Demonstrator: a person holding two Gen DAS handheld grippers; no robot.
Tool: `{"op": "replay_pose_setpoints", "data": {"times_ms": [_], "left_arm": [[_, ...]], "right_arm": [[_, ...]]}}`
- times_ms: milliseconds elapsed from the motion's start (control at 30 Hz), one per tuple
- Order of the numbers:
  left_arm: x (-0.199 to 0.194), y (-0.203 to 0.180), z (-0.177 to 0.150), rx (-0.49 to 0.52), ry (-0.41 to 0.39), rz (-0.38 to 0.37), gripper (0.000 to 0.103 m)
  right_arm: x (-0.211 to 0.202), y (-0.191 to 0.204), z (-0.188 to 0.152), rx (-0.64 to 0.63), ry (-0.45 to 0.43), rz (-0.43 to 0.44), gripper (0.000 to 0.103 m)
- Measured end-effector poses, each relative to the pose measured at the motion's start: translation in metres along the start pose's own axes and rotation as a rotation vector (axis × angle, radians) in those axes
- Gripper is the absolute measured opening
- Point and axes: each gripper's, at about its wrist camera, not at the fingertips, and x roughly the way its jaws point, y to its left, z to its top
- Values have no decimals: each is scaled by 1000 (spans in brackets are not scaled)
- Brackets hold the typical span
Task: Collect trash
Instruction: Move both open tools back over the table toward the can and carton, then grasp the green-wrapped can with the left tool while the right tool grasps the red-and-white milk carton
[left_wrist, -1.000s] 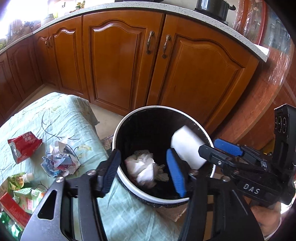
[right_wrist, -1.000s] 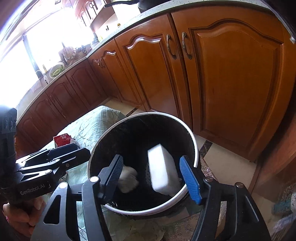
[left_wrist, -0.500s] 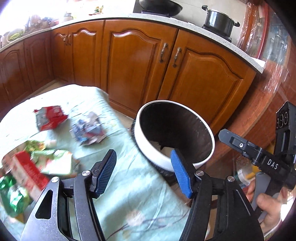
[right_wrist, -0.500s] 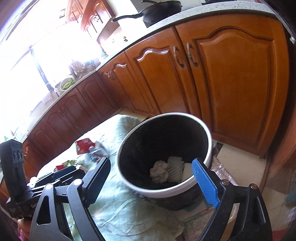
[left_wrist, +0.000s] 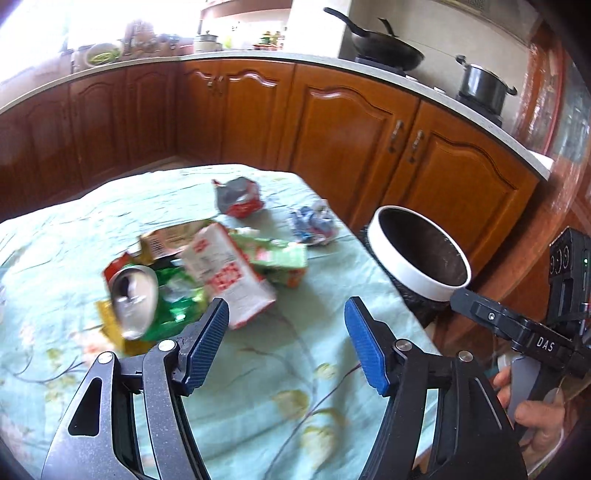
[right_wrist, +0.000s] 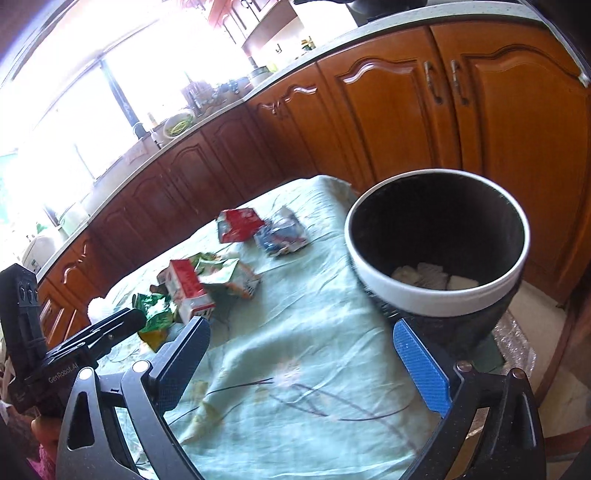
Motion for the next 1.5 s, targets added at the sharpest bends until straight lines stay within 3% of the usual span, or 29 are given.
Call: {"op": "replay_pose_setpoints", "data": {"times_ms": [433, 700, 867, 1067, 1167, 1267, 1333, 1400, 1500], "left_arm": [[-19, 65, -14, -126, -23, 125, 70], [-3, 69, 0, -104, -29, 186, 70], [13, 69, 7, -65, -11, 211, 70], [28, 80, 7, -55, 29, 218, 40], [29, 86, 4, -46, 39, 212, 30], [32, 93, 2, -42, 57, 198, 29], [33, 96, 1, -41, 64, 199, 29], [33, 99, 2, -40, 69, 196, 29], [36, 96, 5, -8, 78, 206, 29]], "right_arm": [[26, 58, -19, -93, 40, 90, 98], [53, 82, -8, -156, 62, 135, 67], [81, 96, -2, -184, 98, 179, 67], [115, 106, 5, -209, 151, 214, 67], [129, 110, 6, -221, 182, 245, 67], [140, 113, 6, -223, 206, 259, 66], [146, 114, 5, -219, 217, 267, 57], [149, 114, 5, -211, 223, 263, 39], [149, 110, 3, -197, 228, 265, 36]]}}
